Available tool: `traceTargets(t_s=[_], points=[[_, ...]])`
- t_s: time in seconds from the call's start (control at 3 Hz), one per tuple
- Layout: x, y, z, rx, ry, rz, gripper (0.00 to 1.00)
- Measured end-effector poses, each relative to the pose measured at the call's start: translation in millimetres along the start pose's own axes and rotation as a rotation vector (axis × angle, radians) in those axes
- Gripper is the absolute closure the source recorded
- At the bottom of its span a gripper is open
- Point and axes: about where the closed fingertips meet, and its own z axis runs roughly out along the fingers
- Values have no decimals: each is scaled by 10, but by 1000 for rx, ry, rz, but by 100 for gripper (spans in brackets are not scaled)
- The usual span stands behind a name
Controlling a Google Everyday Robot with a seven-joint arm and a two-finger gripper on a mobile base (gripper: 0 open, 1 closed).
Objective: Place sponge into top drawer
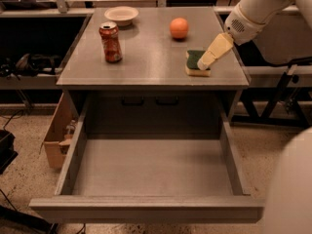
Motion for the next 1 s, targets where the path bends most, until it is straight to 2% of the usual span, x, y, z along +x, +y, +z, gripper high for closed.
traceTargets(t_s=[0.33,0.67,1.0], points=[[-294,-181,331,5,53,140,0],[-494,-238,652,-1,98,227,0],[-574,-208,927,-15,144,278,0]])
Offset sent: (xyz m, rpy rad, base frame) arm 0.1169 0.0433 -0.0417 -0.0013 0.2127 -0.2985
